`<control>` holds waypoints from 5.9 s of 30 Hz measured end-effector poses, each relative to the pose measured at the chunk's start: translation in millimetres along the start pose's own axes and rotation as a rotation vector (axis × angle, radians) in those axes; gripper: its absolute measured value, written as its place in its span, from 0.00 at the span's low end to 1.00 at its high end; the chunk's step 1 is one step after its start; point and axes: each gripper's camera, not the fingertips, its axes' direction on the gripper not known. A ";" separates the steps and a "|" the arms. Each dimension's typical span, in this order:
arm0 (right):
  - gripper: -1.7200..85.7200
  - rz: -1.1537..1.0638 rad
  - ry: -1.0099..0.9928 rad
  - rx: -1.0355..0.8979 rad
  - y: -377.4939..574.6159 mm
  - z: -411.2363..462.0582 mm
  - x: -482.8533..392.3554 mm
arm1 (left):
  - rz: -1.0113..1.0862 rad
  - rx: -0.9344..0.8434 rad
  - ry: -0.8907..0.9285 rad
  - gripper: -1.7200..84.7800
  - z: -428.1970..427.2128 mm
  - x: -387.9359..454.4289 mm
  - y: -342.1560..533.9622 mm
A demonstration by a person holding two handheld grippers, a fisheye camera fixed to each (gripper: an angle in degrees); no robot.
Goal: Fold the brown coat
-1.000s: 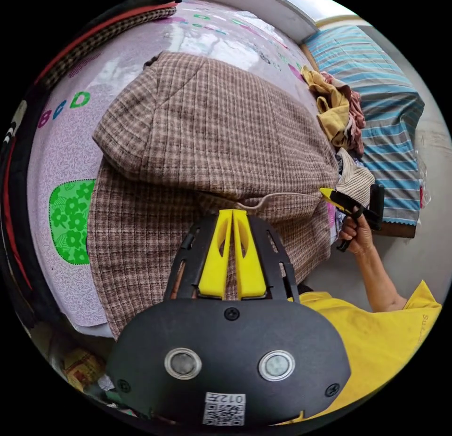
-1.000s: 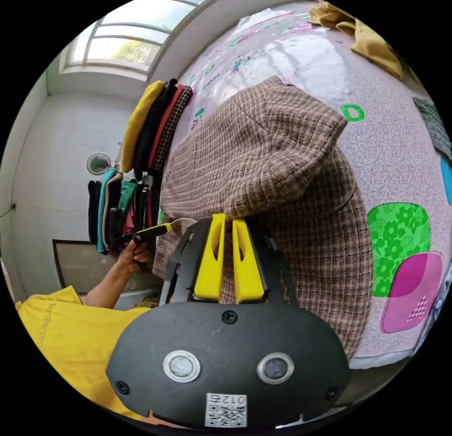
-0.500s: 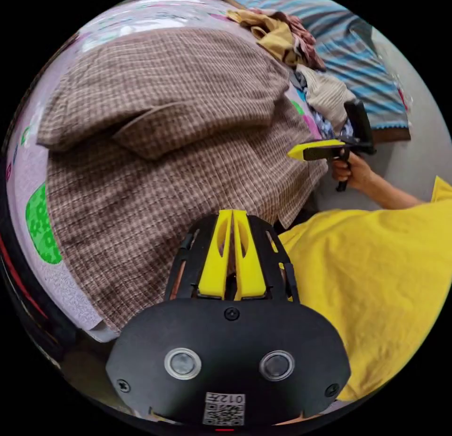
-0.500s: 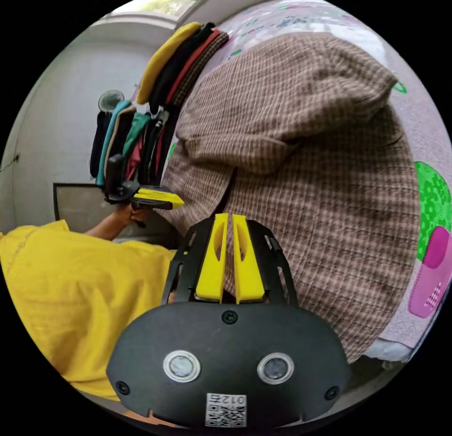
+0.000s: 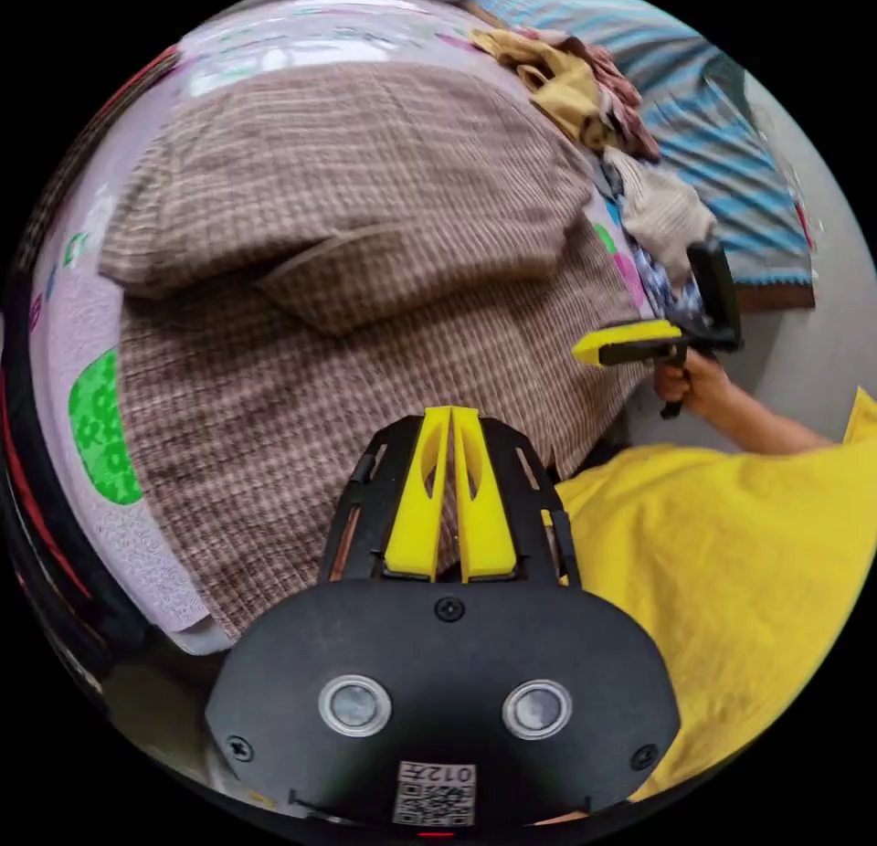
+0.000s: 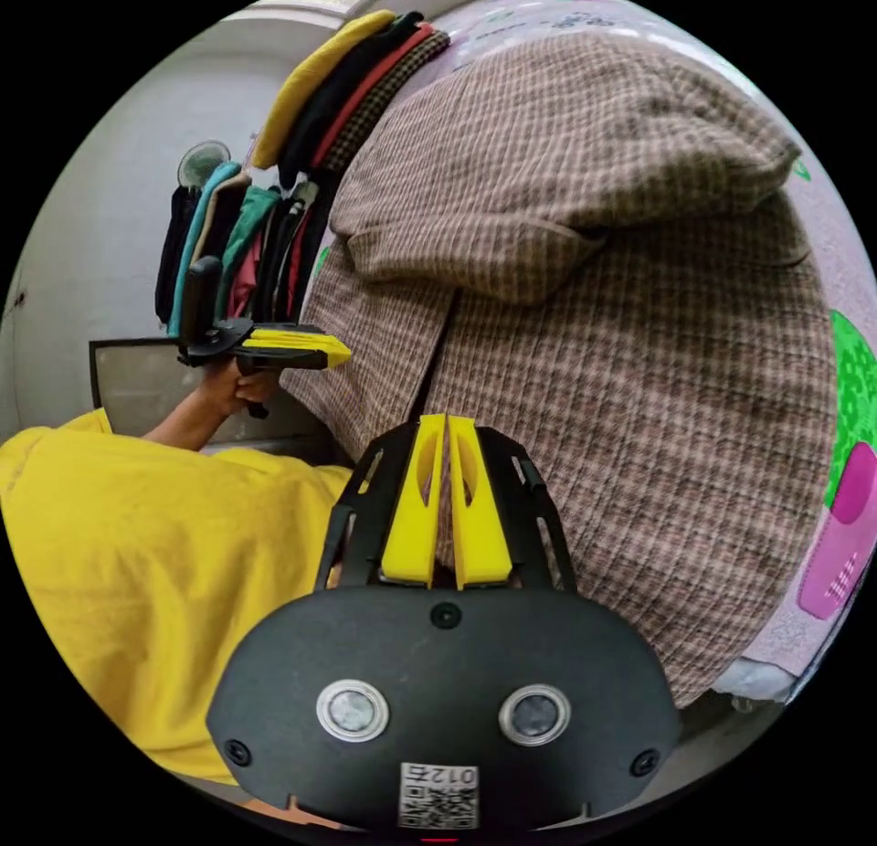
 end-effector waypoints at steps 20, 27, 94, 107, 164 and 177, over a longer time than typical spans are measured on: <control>0.13 0.547 -0.571 0.446 -39.9 -70.3 126.5 | -0.722 0.466 0.759 0.14 -44.5 -175.4 23.9; 0.10 0.505 -0.511 0.409 -50.4 -75.9 104.8 | -0.646 0.432 0.608 0.10 -48.7 -153.0 12.9; 0.08 0.252 -0.215 -0.205 87.9 -192.9 70.0 | -0.315 -0.172 0.281 0.09 -145.3 -105.1 185.6; 0.03 -0.087 -0.862 0.261 -68.8 -356.4 71.9 | -0.022 0.422 0.885 0.09 -342.3 -134.0 35.8; 0.09 0.138 0.496 0.351 -207.2 -135.1 50.1 | -0.485 0.524 -0.313 0.04 -173.9 37.5 -54.2; 0.03 -0.553 0.672 -0.054 -298.4 140.9 -109.5 | 0.248 0.113 -0.329 0.02 -9.4 172.6 -214.0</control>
